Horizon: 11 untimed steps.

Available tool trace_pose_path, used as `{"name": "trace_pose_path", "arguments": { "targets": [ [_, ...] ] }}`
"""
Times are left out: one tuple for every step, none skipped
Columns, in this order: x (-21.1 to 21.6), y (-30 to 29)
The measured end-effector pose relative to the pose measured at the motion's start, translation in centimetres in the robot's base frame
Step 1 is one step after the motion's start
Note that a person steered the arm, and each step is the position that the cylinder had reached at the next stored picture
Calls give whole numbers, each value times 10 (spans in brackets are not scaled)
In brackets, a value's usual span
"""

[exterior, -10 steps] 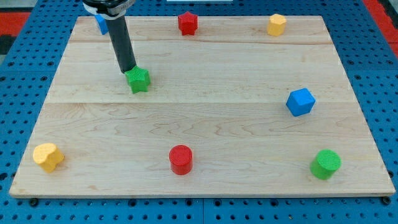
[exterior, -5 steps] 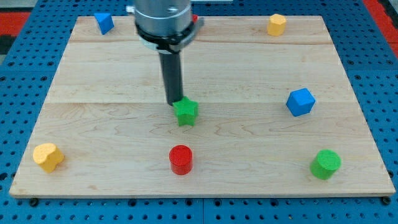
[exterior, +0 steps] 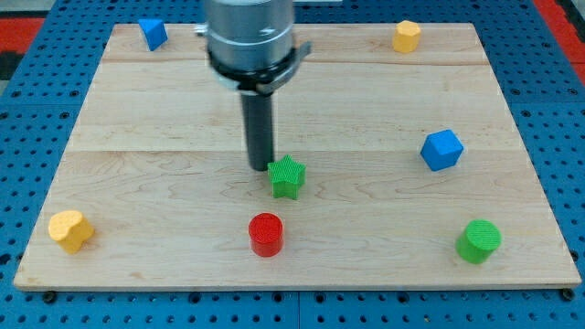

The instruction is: Push the green star into the green circle

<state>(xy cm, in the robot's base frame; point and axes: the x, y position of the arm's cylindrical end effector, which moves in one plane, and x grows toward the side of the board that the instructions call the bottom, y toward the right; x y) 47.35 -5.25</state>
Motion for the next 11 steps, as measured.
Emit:
{"name": "trace_pose_path", "arguments": {
  "targets": [
    [27,-2],
    [30,43],
    [19,20],
    [11,40],
    [9,76],
    [6,101],
    [-12,99],
    [6,145],
    [45,180],
    [60,190],
    [60,204]
  ]
}}
